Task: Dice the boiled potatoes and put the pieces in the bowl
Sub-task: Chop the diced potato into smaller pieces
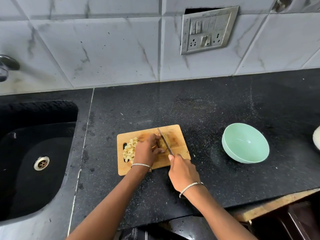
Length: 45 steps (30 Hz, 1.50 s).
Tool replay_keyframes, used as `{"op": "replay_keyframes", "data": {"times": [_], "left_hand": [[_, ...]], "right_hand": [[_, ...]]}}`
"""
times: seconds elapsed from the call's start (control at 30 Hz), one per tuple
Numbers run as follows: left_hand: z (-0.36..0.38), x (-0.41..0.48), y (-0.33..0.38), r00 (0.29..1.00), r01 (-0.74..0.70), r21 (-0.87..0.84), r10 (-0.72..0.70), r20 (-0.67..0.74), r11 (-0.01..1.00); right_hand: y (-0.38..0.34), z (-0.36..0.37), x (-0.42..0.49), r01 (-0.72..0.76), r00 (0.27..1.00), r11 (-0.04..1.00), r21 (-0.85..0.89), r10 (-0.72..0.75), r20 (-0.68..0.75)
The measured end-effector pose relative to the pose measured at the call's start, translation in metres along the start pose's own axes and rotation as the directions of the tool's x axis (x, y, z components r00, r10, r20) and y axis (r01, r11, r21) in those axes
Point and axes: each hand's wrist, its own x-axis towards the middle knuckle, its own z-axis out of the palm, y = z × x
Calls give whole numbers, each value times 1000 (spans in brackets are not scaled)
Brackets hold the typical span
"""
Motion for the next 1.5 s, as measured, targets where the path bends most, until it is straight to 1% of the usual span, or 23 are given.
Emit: {"op": "replay_keyframes", "data": {"times": [0.1,0.27,0.47,0.7,0.93,1.07,1.13,1.27,1.37,1.43,1.5], "left_hand": [[2,0,-3,1000,-14,8,14,0,1000],[5,-1,-8,999,-44,42,45,-27,998],[5,0,-7,999,-38,37,39,-27,999],[5,-1,-7,1000,-13,21,14,-23,1000],[4,0,-7,1000,17,-51,-17,-5,999],[-1,-1,-3,1000,21,-63,-21,-10,998],[-2,-2,-2,999,39,-101,-38,7,994],[-2,-4,-3,999,51,-119,-50,12,992],[-2,-5,0,999,46,-125,-46,-4,991],[-2,-6,1,999,48,-134,-49,-4,990],[-2,-7,2,999,52,-149,-53,-1,987]], "right_hand": [[-8,7,6,-22,1000,999,-36,21,-20],[-21,13,29,-47,999,999,-27,47,-19],[-18,17,30,-17,999,995,-95,13,-48],[-19,14,29,0,998,991,-133,-9,-67],[-1,27,9,-45,999,988,-145,42,-19],[11,31,-9,-35,999,985,-167,35,-1],[17,28,-22,-28,999,986,-165,32,21],[35,7,-50,-37,998,993,-116,44,55],[34,-12,-53,-12,1000,997,-78,11,-2],[24,-15,-46,24,998,998,-65,-27,-56],[15,-11,-34,42,996,996,-73,-48,-79]]}}
